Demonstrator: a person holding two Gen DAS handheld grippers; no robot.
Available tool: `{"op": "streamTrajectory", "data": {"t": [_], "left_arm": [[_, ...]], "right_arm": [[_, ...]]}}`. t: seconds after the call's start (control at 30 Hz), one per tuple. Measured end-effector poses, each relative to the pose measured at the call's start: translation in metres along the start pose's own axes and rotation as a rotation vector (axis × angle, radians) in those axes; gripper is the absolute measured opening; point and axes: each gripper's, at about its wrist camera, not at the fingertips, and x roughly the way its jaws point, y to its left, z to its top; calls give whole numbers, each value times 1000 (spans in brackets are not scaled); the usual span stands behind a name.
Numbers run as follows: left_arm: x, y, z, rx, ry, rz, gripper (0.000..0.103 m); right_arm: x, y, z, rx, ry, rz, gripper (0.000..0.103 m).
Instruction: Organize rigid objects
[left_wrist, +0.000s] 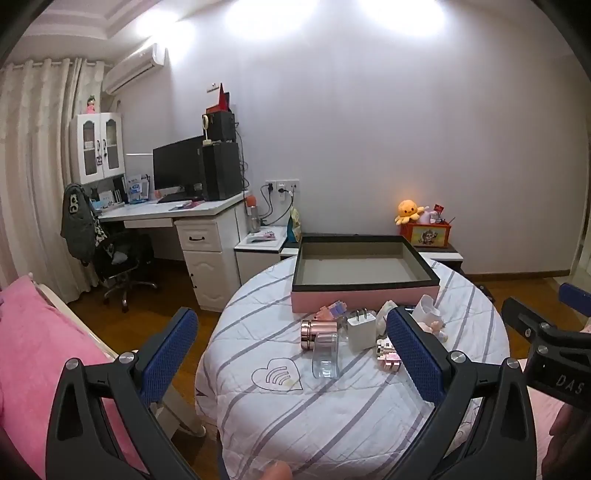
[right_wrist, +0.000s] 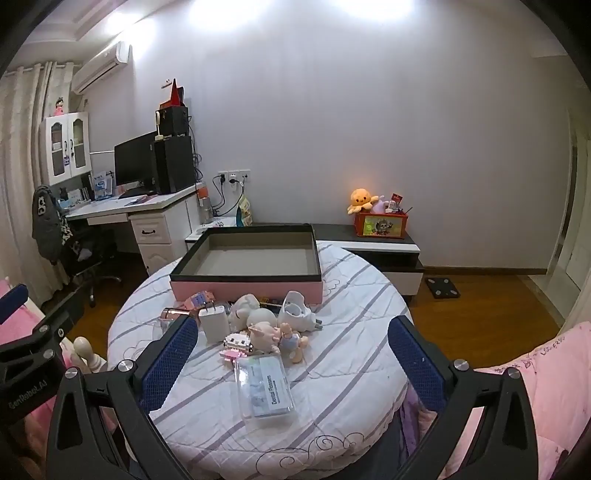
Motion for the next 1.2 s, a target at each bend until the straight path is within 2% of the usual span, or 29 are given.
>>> {"op": "streamTrajectory", "data": {"t": [0.2, 0.53, 1.2], "left_arm": [[-15, 4, 5, -9, -48, 22, 103], [-22, 5, 7, -9, -73, 22, 103], [-21, 9, 7, -23, -55, 16, 103]], "right_arm": [[-13, -3, 14, 5, -40, -6, 103], [-13, 2, 14, -3, -36, 15, 103], [-13, 8, 10, -16, -35, 32, 103]]}}
